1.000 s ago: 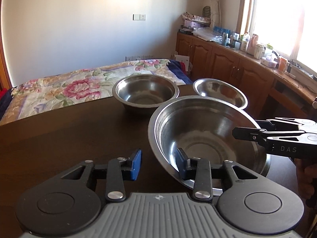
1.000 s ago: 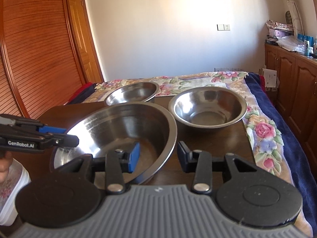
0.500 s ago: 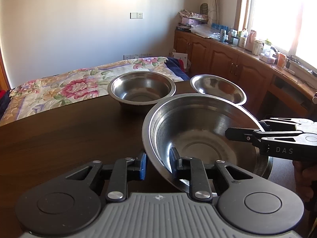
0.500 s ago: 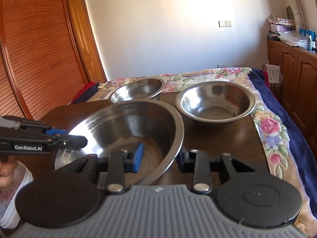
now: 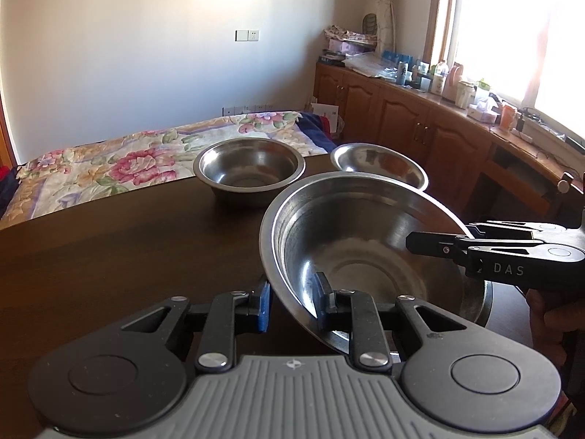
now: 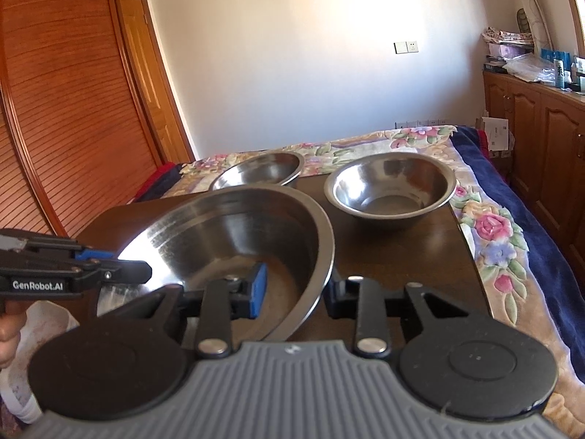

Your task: Organize plates and bowls

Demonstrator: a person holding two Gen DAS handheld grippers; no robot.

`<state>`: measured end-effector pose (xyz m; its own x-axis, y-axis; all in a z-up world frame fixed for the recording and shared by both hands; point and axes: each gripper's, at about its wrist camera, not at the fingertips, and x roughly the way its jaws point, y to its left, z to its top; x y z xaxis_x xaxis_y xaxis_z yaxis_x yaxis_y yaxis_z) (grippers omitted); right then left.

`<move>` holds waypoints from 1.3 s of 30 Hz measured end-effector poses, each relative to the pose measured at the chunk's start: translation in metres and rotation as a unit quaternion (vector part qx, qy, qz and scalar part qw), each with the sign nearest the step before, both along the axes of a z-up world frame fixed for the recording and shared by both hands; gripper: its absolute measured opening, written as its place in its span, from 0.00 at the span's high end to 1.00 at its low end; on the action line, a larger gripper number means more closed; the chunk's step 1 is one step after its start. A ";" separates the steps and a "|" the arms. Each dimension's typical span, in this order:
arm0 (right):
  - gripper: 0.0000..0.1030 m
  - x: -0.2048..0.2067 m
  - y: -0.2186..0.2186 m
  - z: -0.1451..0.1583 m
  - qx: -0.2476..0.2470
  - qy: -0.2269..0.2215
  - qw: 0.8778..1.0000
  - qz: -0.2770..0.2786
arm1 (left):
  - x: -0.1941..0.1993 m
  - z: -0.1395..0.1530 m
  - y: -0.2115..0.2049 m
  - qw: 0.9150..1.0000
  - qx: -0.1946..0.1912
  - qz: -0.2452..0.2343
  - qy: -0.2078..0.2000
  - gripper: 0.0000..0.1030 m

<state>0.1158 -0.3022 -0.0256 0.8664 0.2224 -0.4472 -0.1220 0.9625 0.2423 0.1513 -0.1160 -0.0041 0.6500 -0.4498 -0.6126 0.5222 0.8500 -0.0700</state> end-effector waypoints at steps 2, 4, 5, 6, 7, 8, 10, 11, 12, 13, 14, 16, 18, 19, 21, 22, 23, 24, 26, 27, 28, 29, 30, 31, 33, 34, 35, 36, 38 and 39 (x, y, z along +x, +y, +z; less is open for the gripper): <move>0.67 -0.004 0.001 0.001 0.001 -0.001 1.000 -0.001 | -0.006 0.002 0.001 1.000 -0.003 -0.001 -0.001 0.75; 0.67 -0.010 0.002 0.002 0.002 -0.002 1.000 -0.003 | -0.012 0.003 0.003 1.000 -0.005 -0.002 -0.003 0.75; 0.67 -0.012 0.002 0.002 0.003 -0.003 1.000 -0.003 | -0.015 0.003 0.003 1.000 -0.004 -0.002 -0.005 0.75; 0.67 -0.015 0.002 0.002 0.004 -0.003 1.000 -0.004 | -0.019 0.003 0.003 1.000 -0.003 -0.003 -0.007 0.75; 0.67 -0.018 0.003 0.002 0.005 -0.004 1.000 -0.005 | -0.022 0.003 0.004 1.000 -0.002 -0.003 -0.008 0.75; 0.67 -0.020 0.004 0.002 0.005 -0.004 1.000 -0.006 | -0.025 0.004 0.005 1.000 -0.002 -0.004 -0.009 0.75; 0.67 -0.024 0.005 0.002 0.006 -0.005 1.000 -0.008 | -0.030 0.003 0.006 1.000 -0.004 -0.005 -0.009 0.75; 0.67 -0.027 0.006 0.002 0.006 -0.005 1.000 -0.008 | -0.032 0.004 0.006 1.000 -0.005 -0.005 -0.009 0.75; 0.67 -0.029 0.006 0.001 0.007 -0.005 1.000 -0.008 | -0.035 0.003 0.007 1.000 -0.006 -0.005 -0.009 0.75; 0.67 -0.031 0.007 0.001 0.007 -0.006 1.000 -0.008 | -0.037 0.003 0.008 1.000 -0.006 -0.005 -0.009 0.75; 0.67 -0.034 0.007 0.001 0.008 -0.007 1.000 -0.009 | -0.038 0.002 0.009 1.000 -0.007 -0.005 -0.009 0.75; 0.67 -0.037 0.008 0.000 0.010 -0.009 1.000 -0.009 | -0.043 0.000 0.010 1.000 -0.008 -0.005 -0.009 0.75; 0.67 -0.040 0.009 -0.001 0.012 -0.011 1.000 -0.010 | -0.047 -0.002 0.012 1.000 -0.010 -0.005 -0.009 0.75; 0.67 -0.042 0.009 -0.002 0.012 -0.013 1.000 -0.010 | -0.050 -0.003 0.013 1.000 -0.012 -0.006 -0.010 0.75; 0.67 -0.046 0.011 -0.003 0.010 -0.021 1.000 -0.010 | -0.054 -0.006 0.015 1.000 -0.014 -0.006 -0.011 0.75; 0.67 -0.048 0.011 -0.004 0.009 -0.023 1.000 -0.011 | -0.056 -0.007 0.017 1.000 -0.017 -0.007 -0.010 0.75; 0.67 -0.050 0.012 -0.005 0.009 -0.024 1.000 -0.012 | -0.058 -0.009 0.019 1.000 -0.022 -0.006 -0.010 0.75; 0.67 -0.052 0.012 -0.006 0.012 -0.025 1.000 -0.012 | -0.061 -0.010 0.021 1.000 -0.025 -0.005 -0.010 0.75; 0.67 -0.055 0.012 -0.008 0.017 -0.026 0.999 -0.013 | -0.066 -0.012 0.024 1.000 -0.029 -0.003 -0.010 0.75; 0.67 -0.058 0.012 -0.009 0.018 -0.027 0.999 -0.013 | -0.067 -0.013 0.025 0.999 -0.030 -0.003 -0.010 0.75; 0.67 -0.059 0.012 -0.009 0.020 -0.028 0.999 -0.014 | -0.070 -0.014 0.025 0.999 -0.031 -0.003 -0.010 0.75; 0.67 -0.061 0.013 -0.009 0.023 -0.029 0.999 -0.015 | -0.072 -0.014 0.026 0.999 -0.031 -0.002 -0.010 0.75; 0.67 -0.063 0.012 -0.009 0.026 -0.031 0.999 -0.016 | -0.074 -0.015 0.025 0.999 -0.031 -0.002 -0.011 0.75; 0.67 -0.065 0.012 -0.010 0.029 -0.032 0.999 -0.016 | -0.077 -0.015 0.025 0.999 -0.030 -0.002 -0.013 0.75; 0.67 -0.069 0.012 -0.011 0.037 -0.033 0.999 -0.017 | -0.082 -0.015 0.027 0.999 -0.030 -0.001 -0.015 0.75; 0.67 -0.070 0.012 -0.012 0.039 -0.034 0.999 -0.017 | -0.083 -0.015 0.027 0.999 -0.031 0.000 -0.015 0.75; 0.67 -0.072 0.013 -0.013 0.042 -0.034 0.998 -0.017 | -0.085 -0.016 0.028 0.999 -0.032 0.000 -0.015 0.75; 0.67 -0.073 0.013 -0.014 0.045 -0.034 0.998 -0.016 | -0.087 -0.016 0.029 0.999 -0.033 0.001 -0.014 0.75; 0.67 -0.075 0.014 -0.015 0.045 -0.034 0.998 -0.014 | -0.089 -0.017 0.032 0.999 -0.035 0.002 -0.011 0.75; 0.67 -0.076 0.015 -0.016 0.045 -0.034 0.998 -0.014 | -0.089 -0.017 0.032 0.999 -0.035 0.002 -0.010 0.75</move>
